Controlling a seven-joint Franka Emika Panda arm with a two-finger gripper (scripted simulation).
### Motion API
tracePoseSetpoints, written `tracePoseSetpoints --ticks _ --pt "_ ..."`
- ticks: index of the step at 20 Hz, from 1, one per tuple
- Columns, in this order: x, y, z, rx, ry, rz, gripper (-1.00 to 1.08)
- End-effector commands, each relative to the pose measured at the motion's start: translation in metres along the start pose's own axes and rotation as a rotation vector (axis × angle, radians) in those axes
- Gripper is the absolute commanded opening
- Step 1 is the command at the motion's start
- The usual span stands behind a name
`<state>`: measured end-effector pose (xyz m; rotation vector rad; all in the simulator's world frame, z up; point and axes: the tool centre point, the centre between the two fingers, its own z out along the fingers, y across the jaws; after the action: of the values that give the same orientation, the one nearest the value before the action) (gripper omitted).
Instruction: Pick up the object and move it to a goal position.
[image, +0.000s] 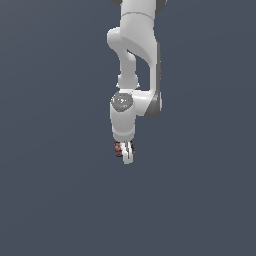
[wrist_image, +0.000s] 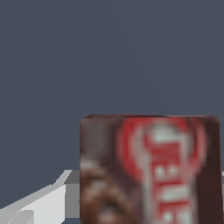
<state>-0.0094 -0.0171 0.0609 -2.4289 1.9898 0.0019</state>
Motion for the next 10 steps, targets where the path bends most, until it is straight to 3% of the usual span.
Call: tracePoseSetpoints --ticks 1,10 --pt "0.006 0.006 -0.018 0.001 -0.001 0.001 -1.00" --pt "0.036 0.034 -0.108 0.000 -0.003 0.002 -1.00"
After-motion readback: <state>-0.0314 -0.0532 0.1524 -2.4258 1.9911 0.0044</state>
